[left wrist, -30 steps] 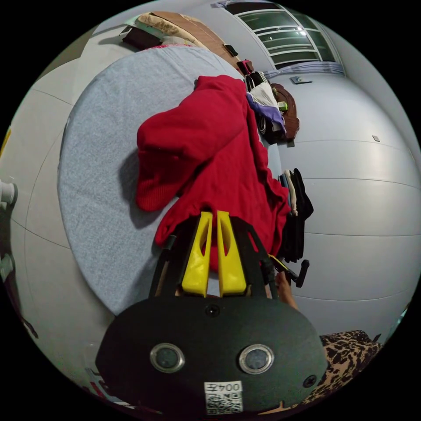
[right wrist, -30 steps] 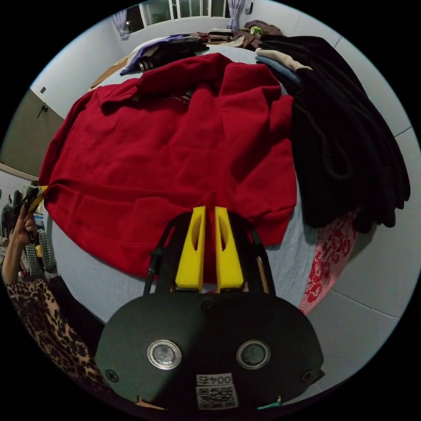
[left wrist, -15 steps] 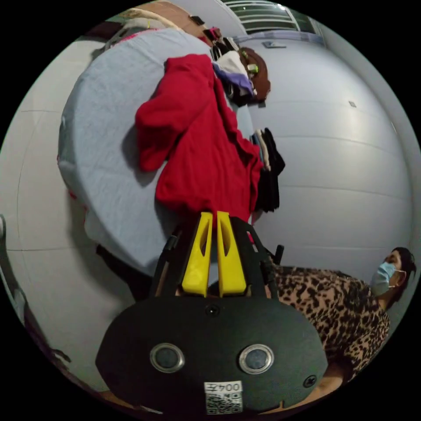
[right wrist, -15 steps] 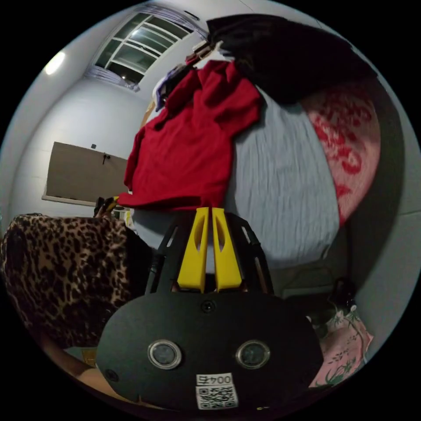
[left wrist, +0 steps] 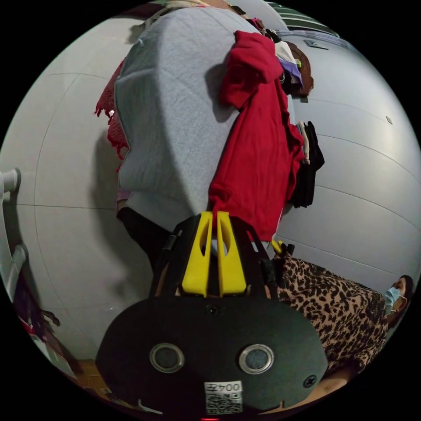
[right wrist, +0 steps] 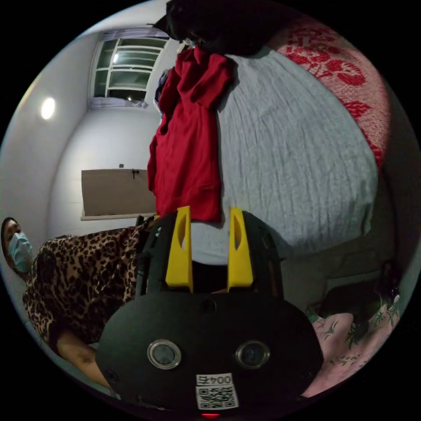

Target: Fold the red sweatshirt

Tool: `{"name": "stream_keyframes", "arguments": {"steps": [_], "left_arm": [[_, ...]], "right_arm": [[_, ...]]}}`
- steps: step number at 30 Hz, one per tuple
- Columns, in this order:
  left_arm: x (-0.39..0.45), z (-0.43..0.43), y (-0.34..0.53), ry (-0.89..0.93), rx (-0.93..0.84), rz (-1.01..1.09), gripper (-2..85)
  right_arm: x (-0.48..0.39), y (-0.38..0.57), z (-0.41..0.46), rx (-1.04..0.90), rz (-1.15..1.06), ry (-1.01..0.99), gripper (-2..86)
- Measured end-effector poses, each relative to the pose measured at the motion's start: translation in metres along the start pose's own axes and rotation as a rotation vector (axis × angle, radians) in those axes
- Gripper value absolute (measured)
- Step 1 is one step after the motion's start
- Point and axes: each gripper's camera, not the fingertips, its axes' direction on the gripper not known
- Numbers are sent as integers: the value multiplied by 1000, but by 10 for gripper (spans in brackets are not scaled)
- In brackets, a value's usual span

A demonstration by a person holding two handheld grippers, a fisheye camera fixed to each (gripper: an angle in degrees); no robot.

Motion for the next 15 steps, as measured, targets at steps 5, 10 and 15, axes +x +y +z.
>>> {"name": "stream_keyframes", "arguments": {"steps": [5, 10, 15], "left_arm": [[4, 6, 15, 25, 33, -12, 17], [9, 12, 34, 44, 62, -18, 19], [13, 17, 56, 70, 74, -25, 19]], "right_arm": [[0, -12, 11, -56, -6, -19, 109], [20, -5, 13, -51, 35, -131, 99], [36, 11, 34, -22, 42, -259, 75]]}}
